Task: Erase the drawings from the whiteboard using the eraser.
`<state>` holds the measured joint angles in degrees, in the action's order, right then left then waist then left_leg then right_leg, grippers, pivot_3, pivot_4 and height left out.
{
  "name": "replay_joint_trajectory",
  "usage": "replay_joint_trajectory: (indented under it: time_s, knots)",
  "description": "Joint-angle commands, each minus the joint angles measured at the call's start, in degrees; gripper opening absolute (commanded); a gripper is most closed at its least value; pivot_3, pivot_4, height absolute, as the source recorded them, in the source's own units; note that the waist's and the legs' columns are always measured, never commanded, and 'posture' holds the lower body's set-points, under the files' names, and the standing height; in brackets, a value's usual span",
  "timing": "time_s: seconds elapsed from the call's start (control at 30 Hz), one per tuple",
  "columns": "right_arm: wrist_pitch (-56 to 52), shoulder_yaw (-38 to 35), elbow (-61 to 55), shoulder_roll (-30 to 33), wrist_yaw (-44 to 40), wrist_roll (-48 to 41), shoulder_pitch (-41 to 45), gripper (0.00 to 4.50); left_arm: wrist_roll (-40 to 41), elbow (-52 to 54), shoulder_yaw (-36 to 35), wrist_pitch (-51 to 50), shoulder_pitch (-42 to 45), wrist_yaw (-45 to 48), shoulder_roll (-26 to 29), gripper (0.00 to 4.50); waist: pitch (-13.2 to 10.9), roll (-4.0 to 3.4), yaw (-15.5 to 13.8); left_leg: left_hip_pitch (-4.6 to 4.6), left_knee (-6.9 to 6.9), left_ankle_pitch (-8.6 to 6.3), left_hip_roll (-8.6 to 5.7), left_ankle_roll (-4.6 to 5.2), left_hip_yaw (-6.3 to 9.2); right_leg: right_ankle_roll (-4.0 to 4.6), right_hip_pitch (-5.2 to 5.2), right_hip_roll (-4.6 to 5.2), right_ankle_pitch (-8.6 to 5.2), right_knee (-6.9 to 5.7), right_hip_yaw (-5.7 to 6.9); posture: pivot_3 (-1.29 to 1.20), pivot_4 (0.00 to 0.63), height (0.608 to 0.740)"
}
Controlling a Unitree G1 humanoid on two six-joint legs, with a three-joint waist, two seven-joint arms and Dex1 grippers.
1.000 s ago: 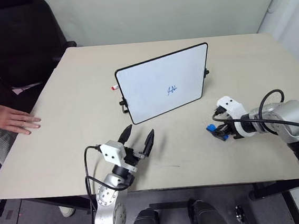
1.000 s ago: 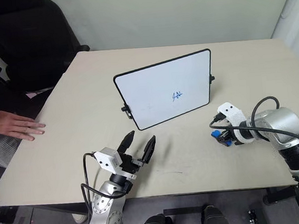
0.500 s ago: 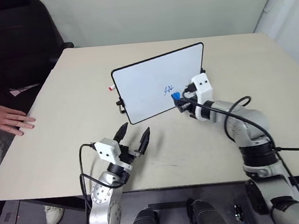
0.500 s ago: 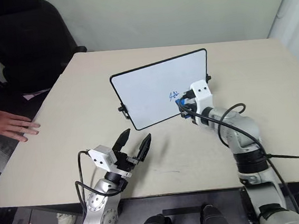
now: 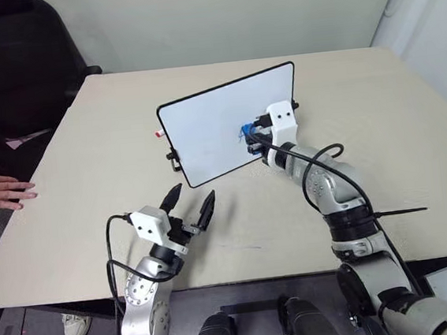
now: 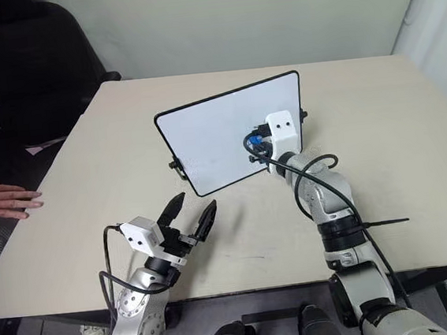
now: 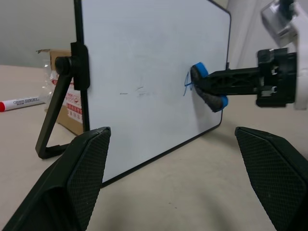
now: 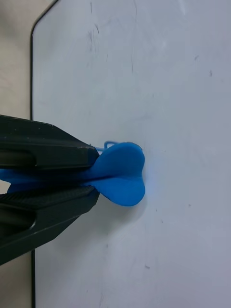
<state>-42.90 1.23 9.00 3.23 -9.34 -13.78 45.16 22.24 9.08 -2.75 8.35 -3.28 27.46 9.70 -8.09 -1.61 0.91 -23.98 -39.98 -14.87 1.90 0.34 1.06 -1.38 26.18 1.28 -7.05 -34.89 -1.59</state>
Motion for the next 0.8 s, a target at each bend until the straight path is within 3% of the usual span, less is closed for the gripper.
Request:
replay_joint_trajectory:
  time_s: [0.03,0.4,0.8]
  knots:
    - [3.1,0.1,4.6,-1.3,3.1,2.9,2.8,0.22,0.3,3.0,-0.3,0.1,-0.4,0.2,0.3,4.50,0.0,0.01,0.1,0.04,0.00,0.04,0.00,0.04,0.01,0.01,0.01,-0.01,0.01,-0.01,0.00,0.00,0.150,0.740]
    - [7.2,-1.5,15.2,-3.8,6.3,5.5,7.1,0.22,0.1,4.0,-0.5,-0.4,-0.8,-0.4,0.6,4.50,0.0,0.05,0.5,0.15,-0.01,-0.37,-0.06,-0.70,0.23,0.17,0.24,-0.05,0.11,0.08,-0.16,0.00,0.150,0.740]
    - [4.6,2.9,8.2,-9.2,1.4,4.1,11.3,0.22,0.0,3.1,-0.5,-0.3,-0.2,-0.3,0.3,4.50,-0.1,0.12,2.0,0.14,-0.02,-0.12,-0.06,-0.29,0.23,0.46,0.85,-0.20,0.56,0.05,-0.15,0.00,0.150,0.740]
